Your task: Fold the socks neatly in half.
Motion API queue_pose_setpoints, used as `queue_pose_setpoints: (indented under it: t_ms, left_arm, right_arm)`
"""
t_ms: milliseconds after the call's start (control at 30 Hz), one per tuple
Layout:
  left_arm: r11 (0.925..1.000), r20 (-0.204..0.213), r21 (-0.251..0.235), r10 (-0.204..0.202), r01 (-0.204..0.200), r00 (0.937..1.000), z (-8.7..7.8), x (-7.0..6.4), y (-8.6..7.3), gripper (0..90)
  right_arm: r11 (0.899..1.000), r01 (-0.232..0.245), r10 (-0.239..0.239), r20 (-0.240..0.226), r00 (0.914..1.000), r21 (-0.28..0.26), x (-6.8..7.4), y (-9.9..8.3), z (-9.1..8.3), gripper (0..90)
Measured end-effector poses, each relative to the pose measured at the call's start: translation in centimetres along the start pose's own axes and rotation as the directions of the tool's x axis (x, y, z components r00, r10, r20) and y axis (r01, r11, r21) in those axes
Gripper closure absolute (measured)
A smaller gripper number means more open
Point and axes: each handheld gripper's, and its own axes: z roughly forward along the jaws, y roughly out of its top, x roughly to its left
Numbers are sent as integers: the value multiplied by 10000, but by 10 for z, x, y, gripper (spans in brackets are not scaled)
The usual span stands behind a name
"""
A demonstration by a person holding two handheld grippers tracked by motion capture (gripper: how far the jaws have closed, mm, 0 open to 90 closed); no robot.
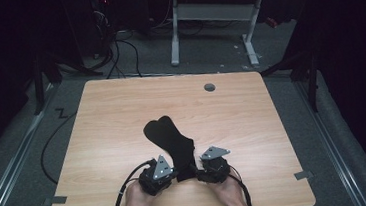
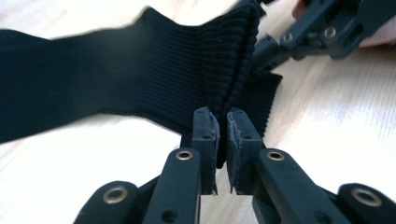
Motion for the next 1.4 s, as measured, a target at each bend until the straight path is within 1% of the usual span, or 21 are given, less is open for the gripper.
queue_pose_setpoints:
  t_ms: [67, 133, 200, 300, 400, 467, 533, 633, 700, 767, 800, 833, 967, 1033, 1100, 1167, 1200, 1267, 1300, 1367, 1400]
  left_arm:
    - [9996, 264, 65, -283, 282, 9992, 4, 0, -1, 731]
    - [9988, 349, 74, -484, 482, 9982, 6, 0, -3, 667]
    - [9976, 384, 65, -689, 687, 9969, 8, 2, -3, 603]
    - [9949, 542, -77, -996, 1002, 9936, 7, 5, -4, 548]
    - [9932, 703, -237, -1119, 1139, 9912, 3, 5, -4, 497]
    - [9916, 873, -365, -1206, 1242, 9889, 0, 5, -5, 482]
    - [9867, 1064, -598, -1441, 1510, 9838, -4, 7, -8, 471]
    - [9785, 1162, -855, -1773, 1877, 9773, -9, 12, -10, 464]
    - [9773, 1073, -837, -1856, 1948, 9768, -9, 14, -9, 466]
    - [9768, 849, -713, -1960, 2022, 9769, -7, 15, -7, 474]
    - [9757, 733, -675, -2037, 2086, 9763, -5, 16, -6, 480]
    - [9748, 658, -626, -2101, 2142, 9755, -3, 16, -6, 486]
    - [9656, 393, -420, -2549, 2565, 9662, 8, 19, -2, 495]
    - [9627, 295, -341, -2676, 2686, 9631, 13, 21, -1, 499]
    - [9604, 287, -304, -2762, 2770, 9607, 17, 21, -1, 508]
    - [9621, 262, -183, -2715, 2720, 9621, 20, 21, -2, 522]
    - [9620, 282, -125, -2725, 2729, 9618, 21, 21, -3, 530]
    - [9622, 396, -119, -2714, 2720, 9617, 21, 20, -5, 544]
    - [9626, 425, -111, -2700, 2707, 9619, 21, 19, -5, 551]
    - [9678, 507, 11, -2513, 2515, 9666, 20, 15, -5, 564]
    - [9692, 528, 48, -2463, 2464, 9678, 20, 13, -5, 567]
  right_arm:
    - [10000, -54, 55, -42, 10000, 43, 0, 0, -1, 458]
    - [10000, -70, 70, -27, 10000, 70, 0, 0, -2, 459]
    - [10000, -49, 49, -24, 10000, -31, 1, -1, -5, 468]
    - [9999, -33, 33, -14, 10000, -141, -1, -2, -11, 494]
    - [9996, -152, 149, -116, 9998, -232, -5, -4, -19, 516]
    - [9996, -178, 174, -151, 9997, -239, -9, -6, -24, 529]
    - [9996, -39, 41, 73, 10000, -264, -10, -8, -30, 551]
    - [9988, 91, -76, 317, 9995, -482, -12, -8, -40, 593]
    - [9974, 51, -35, 226, 9997, -716, -13, -5, -44, 616]
    - [9958, -2, -3, -59, 10000, -915, -12, 0, -45, 638]
    - [9957, -48, 29, -204, 9998, -921, -11, 3, -44, 646]
    - [9961, 18, -45, -305, 9995, -879, -10, 5, -42, 653]
    - [9974, 299, -332, -511, 9981, -654, -1, 11, -27, 667]
    - [9972, 336, -381, -653, 9971, -675, 2, 13, -21, 672]
    - [9975, 379, -423, -731, 9964, -595, 5, 15, -15, 677]
    - [9978, 539, -568, -767, 9954, -395, 8, 14, -8, 688]
    - [9979, 579, -599, -803, 9950, -277, 9, 12, -5, 696]
    - [9975, 700, -702, -900, 9935, -49, 11, 8, -1, 706]
    - [9973, 727, -734, -907, 9932, -117, 11, 6, -2, 708]
    - [9972, 745, -750, -1008, 9921, -84, 12, 3, -5, 711]
    - [9966, 822, -821, -1033, 9913, -33, 13, 1, -7, 711]
